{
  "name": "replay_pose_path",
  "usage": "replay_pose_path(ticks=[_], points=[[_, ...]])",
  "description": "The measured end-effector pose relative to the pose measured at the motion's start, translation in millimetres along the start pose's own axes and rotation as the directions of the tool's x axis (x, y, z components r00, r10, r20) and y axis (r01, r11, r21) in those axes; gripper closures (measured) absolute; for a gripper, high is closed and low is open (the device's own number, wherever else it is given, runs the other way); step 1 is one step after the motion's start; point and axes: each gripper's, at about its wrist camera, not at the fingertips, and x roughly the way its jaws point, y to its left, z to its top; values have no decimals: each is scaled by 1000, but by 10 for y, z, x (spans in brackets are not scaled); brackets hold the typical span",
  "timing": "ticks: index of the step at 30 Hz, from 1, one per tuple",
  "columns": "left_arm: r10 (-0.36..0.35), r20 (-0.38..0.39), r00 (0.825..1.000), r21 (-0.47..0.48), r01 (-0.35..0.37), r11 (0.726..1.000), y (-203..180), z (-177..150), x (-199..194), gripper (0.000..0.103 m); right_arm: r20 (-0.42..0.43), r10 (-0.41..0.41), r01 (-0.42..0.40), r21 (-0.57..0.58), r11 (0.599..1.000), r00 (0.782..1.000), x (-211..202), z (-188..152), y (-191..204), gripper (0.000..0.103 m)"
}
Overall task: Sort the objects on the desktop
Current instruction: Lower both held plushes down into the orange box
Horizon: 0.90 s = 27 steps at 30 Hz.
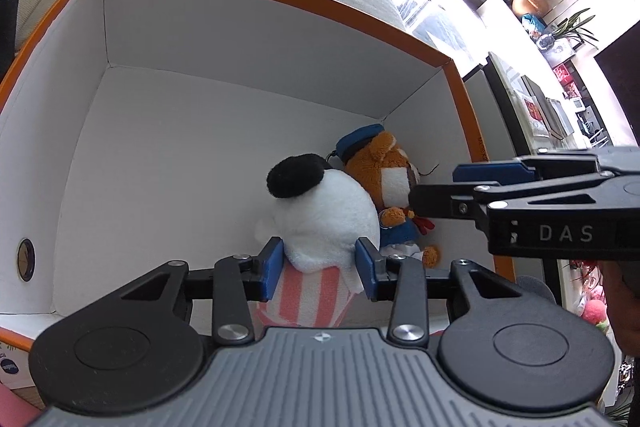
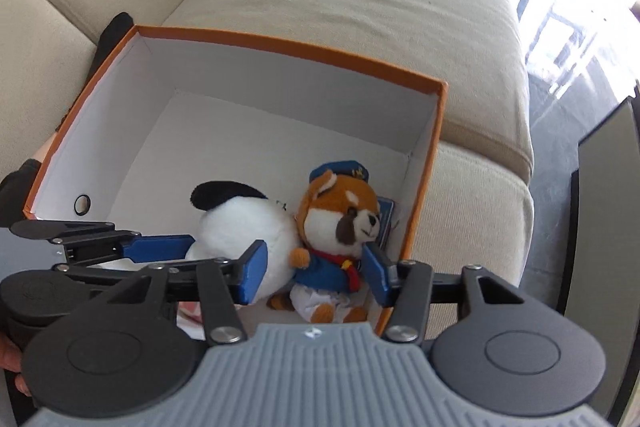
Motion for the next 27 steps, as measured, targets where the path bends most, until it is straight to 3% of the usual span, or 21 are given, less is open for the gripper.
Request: replay_pose_path(ticks=[3,7,12,17,19,22,27], points=[[7,0,1000,16,-7,1000,-25,-6,4,57,14,-21,23,-175,984,1000,106,111,52,46],[8,-14,1000,33,-7,999,-46,-1,21,56,-67,-19,-6,-364,931,998,367,202,42,45],[10,-34,999,43,-8,999,-56,21,72,53,-95,-12,-32,-449,893,995,568,215,49,43],[40,-10,999,30,-39,999,-131,30,110,58,-109,-104,33,-514,857,989,657,170,100,49],[59,18,998,5,-59,998,-144,22,93,60,-142,-92,8,-504,864,986,627,190,105,55],[82,61,995,-26,-81,996,-147,25,71,63,-190,-61,-50,-531,846,980,586,136,127,55],[87,44,995,-7,-87,996,-226,22,140,63,-225,-57,-81,-560,825,973,556,11,177,55]])
